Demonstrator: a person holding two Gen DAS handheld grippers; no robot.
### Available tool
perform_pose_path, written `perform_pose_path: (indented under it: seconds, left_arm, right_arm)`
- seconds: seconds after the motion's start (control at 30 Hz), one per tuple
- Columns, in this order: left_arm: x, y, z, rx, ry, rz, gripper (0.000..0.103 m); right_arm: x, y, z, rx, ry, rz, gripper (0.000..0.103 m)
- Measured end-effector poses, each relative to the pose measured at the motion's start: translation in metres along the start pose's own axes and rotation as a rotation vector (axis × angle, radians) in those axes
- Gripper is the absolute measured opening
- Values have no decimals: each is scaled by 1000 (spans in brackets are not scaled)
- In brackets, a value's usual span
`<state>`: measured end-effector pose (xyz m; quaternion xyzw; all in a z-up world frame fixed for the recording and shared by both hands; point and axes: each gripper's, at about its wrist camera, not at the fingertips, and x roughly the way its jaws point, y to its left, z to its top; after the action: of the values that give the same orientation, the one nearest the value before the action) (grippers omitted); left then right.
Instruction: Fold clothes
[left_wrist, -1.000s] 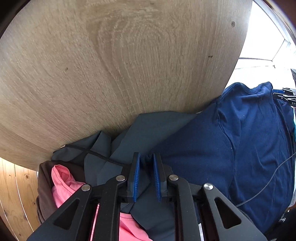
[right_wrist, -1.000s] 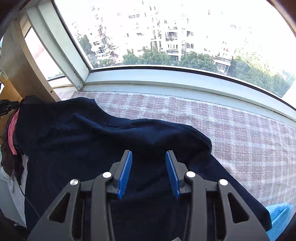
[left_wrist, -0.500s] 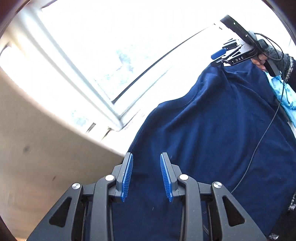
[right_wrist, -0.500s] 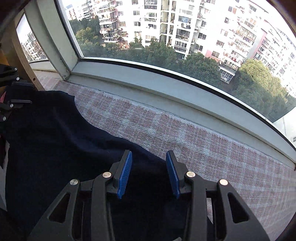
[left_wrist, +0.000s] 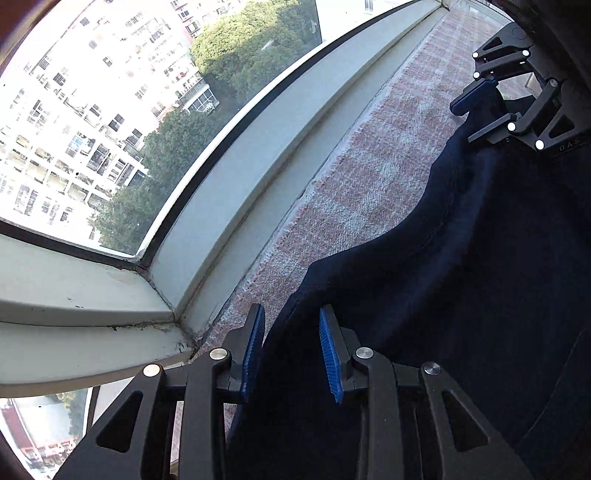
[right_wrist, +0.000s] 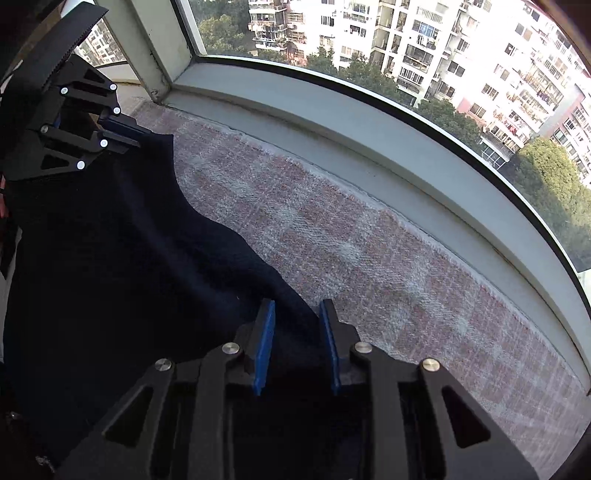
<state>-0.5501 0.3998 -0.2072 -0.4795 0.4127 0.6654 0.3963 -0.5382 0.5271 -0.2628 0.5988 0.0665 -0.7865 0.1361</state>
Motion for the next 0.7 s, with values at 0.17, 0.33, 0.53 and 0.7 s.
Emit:
perform_pose_path:
  seconds: [0.17,0.33,0.53,0.7]
  left_arm:
    - [-6,-8,-4,2,-17,-16,7]
    - [-20,-10,0,1,-31,-44,15]
    - [-18,-23,4,42,3,-16,24]
    - [-31,-25,1,13,-34,33,4]
  right_arm:
    - [-4,3,-4,-1,-11,25,8]
    - [-7,4,-4,14,3,49,22]
    - [-1,16,-4,-53,43,11,23]
    - [-13,20,-7,-76,-13,-23,5]
